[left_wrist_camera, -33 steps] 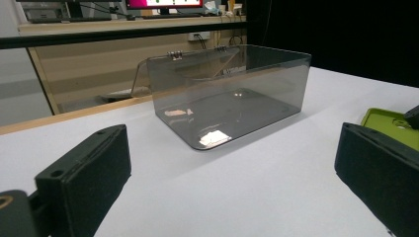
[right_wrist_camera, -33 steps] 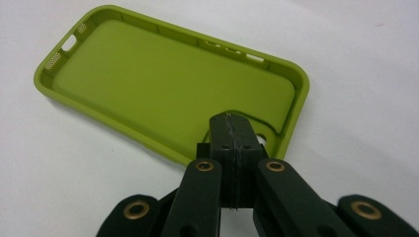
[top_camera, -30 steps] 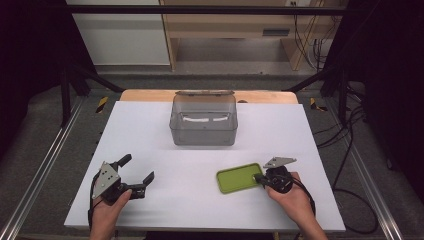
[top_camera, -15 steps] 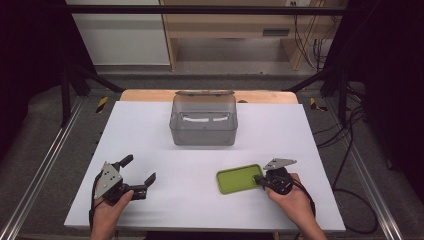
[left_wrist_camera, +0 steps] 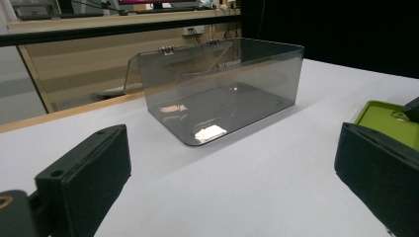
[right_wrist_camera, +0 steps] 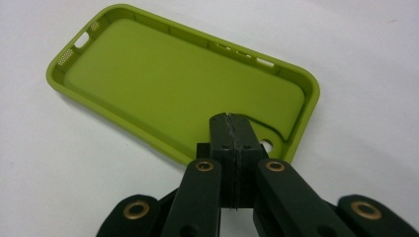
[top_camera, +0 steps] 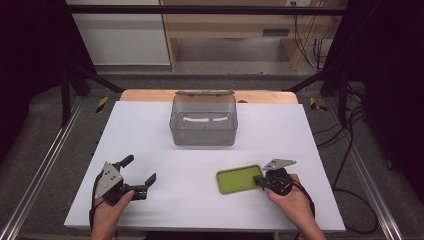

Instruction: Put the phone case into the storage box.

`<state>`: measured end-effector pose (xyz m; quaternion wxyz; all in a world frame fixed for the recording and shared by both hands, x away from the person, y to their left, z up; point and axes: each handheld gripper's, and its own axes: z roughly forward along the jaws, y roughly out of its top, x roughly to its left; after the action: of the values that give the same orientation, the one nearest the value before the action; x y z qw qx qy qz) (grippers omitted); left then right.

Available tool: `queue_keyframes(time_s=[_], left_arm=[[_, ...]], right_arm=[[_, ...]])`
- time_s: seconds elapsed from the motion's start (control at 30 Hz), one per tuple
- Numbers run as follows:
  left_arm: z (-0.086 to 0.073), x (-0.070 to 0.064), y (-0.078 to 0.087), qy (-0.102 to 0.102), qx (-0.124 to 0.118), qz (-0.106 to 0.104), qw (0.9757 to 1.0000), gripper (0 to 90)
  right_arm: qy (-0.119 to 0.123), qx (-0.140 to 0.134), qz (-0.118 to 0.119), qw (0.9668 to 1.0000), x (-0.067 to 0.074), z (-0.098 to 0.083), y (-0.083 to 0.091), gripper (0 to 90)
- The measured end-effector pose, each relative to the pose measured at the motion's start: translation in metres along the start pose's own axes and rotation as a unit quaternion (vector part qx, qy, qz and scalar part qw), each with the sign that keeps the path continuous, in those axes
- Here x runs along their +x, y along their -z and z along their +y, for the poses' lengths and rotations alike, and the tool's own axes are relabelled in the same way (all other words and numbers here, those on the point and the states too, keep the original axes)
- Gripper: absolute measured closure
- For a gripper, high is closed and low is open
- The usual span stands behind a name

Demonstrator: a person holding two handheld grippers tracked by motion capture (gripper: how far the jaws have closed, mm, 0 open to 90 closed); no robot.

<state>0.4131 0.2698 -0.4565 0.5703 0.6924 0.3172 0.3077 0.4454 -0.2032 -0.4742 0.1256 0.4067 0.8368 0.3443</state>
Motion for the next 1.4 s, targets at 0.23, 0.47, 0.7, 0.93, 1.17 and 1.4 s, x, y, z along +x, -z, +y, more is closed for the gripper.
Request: queue_keyframes(time_s=[0.23,0.47,0.7,0.93,1.17,1.4], left_arm=[[0.000,0.000,0.000,0.000,0.001,0.000,1.0000,0.7],[0.000,0.000,0.000,0.000,0.001,0.000,1.0000,0.7],[0.000,0.000,0.000,0.000,0.001,-0.001,1.0000,0.7],[0.000,0.000,0.001,0.000,0.001,0.000,1.0000,0.7],[0.000,0.000,0.000,-0.001,0.001,-0.001,1.0000,0.7],[0.000,0.000,0.000,-0.001,0.002,-0.002,1.0000,0.7]], right_arm=[[-0.001,0.002,0.003,1.0000,0.002,0.000,0.001,90.0],[0.002,0.002,0.004,1.0000,0.003,-0.001,0.001,90.0],[0.003,0.002,0.005,1.0000,0.006,-0.002,0.002,90.0],[0.004,0.002,0.005,1.0000,0.007,-0.003,0.003,90.0],[0.005,0.002,0.007,1.0000,0.009,-0.006,0.004,90.0],[0.003,0.003,0.010,0.9999,0.010,-0.006,0.005,90.0]])
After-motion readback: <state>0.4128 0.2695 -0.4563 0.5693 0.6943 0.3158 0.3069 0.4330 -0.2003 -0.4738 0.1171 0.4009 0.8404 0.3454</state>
